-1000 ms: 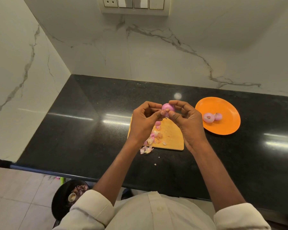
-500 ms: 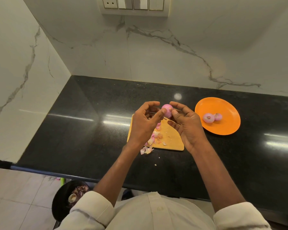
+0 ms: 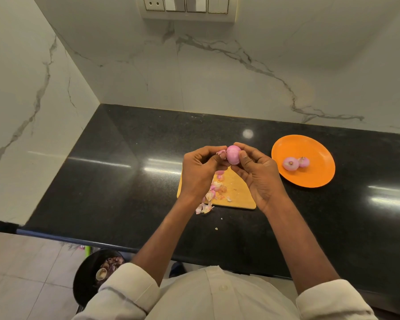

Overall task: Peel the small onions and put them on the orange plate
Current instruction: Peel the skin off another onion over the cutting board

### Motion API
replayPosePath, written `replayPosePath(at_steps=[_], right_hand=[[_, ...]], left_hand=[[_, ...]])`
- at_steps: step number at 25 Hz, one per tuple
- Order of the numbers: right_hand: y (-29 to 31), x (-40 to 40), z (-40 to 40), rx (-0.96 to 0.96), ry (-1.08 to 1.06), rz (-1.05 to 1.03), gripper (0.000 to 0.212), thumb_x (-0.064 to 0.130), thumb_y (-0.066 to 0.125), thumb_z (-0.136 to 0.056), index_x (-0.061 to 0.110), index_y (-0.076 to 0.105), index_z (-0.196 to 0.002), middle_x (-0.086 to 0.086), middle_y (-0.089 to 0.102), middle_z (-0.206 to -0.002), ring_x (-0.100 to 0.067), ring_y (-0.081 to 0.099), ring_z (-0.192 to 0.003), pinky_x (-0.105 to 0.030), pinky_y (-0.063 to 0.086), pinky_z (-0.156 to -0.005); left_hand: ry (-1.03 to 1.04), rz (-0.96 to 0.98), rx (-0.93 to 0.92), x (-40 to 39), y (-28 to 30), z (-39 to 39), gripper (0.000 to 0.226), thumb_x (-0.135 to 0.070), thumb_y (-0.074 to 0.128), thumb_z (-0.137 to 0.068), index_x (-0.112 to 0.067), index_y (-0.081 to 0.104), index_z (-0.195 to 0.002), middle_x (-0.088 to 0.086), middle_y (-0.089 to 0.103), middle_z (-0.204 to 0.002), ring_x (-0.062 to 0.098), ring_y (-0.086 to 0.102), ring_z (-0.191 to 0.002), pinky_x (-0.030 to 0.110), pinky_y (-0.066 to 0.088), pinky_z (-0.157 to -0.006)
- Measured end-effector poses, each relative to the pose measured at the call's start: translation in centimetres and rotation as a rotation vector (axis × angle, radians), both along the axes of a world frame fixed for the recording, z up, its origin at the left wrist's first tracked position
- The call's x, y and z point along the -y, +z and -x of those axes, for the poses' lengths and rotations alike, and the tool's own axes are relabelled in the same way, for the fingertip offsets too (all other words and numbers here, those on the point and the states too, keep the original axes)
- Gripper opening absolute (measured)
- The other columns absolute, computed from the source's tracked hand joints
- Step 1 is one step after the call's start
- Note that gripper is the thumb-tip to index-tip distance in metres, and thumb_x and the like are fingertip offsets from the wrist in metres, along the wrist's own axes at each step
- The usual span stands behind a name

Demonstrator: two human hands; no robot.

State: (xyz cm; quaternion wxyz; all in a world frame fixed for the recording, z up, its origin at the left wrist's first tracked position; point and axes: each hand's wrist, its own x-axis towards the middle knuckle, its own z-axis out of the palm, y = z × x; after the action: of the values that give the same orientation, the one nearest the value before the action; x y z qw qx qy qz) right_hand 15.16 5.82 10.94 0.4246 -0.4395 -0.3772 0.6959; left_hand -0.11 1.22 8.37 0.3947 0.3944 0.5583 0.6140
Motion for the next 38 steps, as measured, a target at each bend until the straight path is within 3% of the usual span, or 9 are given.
replayPosePath(at_steps=[4,7,12,18,23,27,31,35,38], right_hand=[[0.0,0.0,0.3,0.033,0.009,-0.001,0.025,0.01,0.06,-0.105,0.017,0.074,-0.125,-0.007,0.073,-0.13,-0.026,0.071,-0.118,-0.031,0.062,-0.082],[0.0,-0.2,0.2,0.015,0.021,0.009,0.027,0.01,0.055,-0.108,0.014,0.073,-0.128,-0.009,0.072,-0.131,-0.027,0.071,-0.119,-0.03,0.061,-0.083],[0.0,0.0,0.1,-0.02,0.045,0.025,0.025,0.013,0.066,-0.101,0.012,0.074,-0.125,-0.013,0.073,-0.13,-0.028,0.072,-0.12,-0.032,0.062,-0.088],[0.1,0.2,0.2,-0.037,-0.027,0.082,0.031,0.024,0.071,-0.097,0.013,0.073,-0.125,-0.011,0.075,-0.125,-0.028,0.075,-0.112,-0.029,0.062,-0.08],[-0.2,0.6,0.2,0.012,-0.048,0.104,0.031,0.024,0.076,-0.094,0.016,0.073,-0.123,-0.006,0.079,-0.116,-0.028,0.079,-0.101,-0.03,0.062,-0.074],[-0.8,0.8,0.3,-0.055,-0.052,0.143,0.032,0.015,0.076,-0.092,0.013,0.074,-0.124,-0.009,0.079,-0.117,-0.026,0.077,-0.104,-0.03,0.062,-0.079],[-1.5,0.8,0.3,-0.099,-0.046,0.161,0.023,0.012,0.066,-0.101,0.009,0.076,-0.122,-0.011,0.076,-0.124,-0.025,0.074,-0.114,-0.031,0.062,-0.085],[-1.5,0.7,-0.2,0.037,0.017,0.01,0.024,0.007,0.066,-0.102,0.013,0.077,-0.121,-0.006,0.077,-0.123,-0.02,0.074,-0.116,-0.032,0.062,-0.091],[-1.1,0.7,-0.4,0.208,0.038,-0.157,0.024,0.012,0.074,-0.097,0.018,0.079,-0.12,0.001,0.077,-0.118,-0.013,0.073,-0.113,-0.03,0.063,-0.09]], left_hand=[[0.015,0.011,-0.063,0.0,-0.2,-0.2,0.021,-0.013,0.073,-0.102,-0.003,0.075,-0.121,0.011,0.079,-0.108,0.027,0.079,-0.099,0.044,0.067,-0.088],[-0.013,0.012,-0.045,0.1,-0.1,-0.2,0.025,-0.013,0.077,-0.099,-0.004,0.074,-0.122,0.009,0.08,-0.108,0.025,0.079,-0.099,0.041,0.066,-0.089],[-0.007,0.019,-0.048,0.2,-0.6,0.1,0.014,-0.011,0.076,-0.1,-0.001,0.076,-0.11,0.011,0.08,-0.097,0.029,0.08,-0.09,0.041,0.067,-0.084],[-0.033,0.01,-0.035,0.5,-0.9,0.2,0.017,-0.009,0.074,-0.101,-0.002,0.071,-0.116,0.013,0.078,-0.099,0.033,0.079,-0.089,0.043,0.067,-0.085],[0.004,0.093,-0.068,0.3,-1.6,0.4,0.022,-0.017,0.075,-0.1,-0.007,0.074,-0.12,0.006,0.078,-0.107,0.018,0.079,-0.091,0.031,0.066,-0.079],[-0.026,0.126,-0.109,0.3,-1.8,0.5,0.027,-0.025,0.075,-0.1,-0.014,0.076,-0.125,-0.004,0.079,-0.117,0.008,0.074,-0.11,0.031,0.061,-0.096],[-0.076,0.112,-0.122,0.3,-1.8,0.4,0.029,-0.022,0.078,-0.099,-0.016,0.076,-0.127,-0.004,0.079,-0.12,0.011,0.073,-0.118,0.037,0.059,-0.104],[-0.072,0.068,-0.34,0.6,-1.3,0.1,0.029,-0.021,0.078,-0.099,-0.016,0.076,-0.127,-0.005,0.08,-0.114,0.005,0.075,-0.108,0.02,0.06,-0.093],[-0.08,0.036,-0.463,0.3,-0.9,0.0,0.024,-0.024,0.079,-0.098,-0.016,0.075,-0.12,-0.006,0.08,-0.104,0.006,0.077,-0.096,0.025,0.063,-0.087]])
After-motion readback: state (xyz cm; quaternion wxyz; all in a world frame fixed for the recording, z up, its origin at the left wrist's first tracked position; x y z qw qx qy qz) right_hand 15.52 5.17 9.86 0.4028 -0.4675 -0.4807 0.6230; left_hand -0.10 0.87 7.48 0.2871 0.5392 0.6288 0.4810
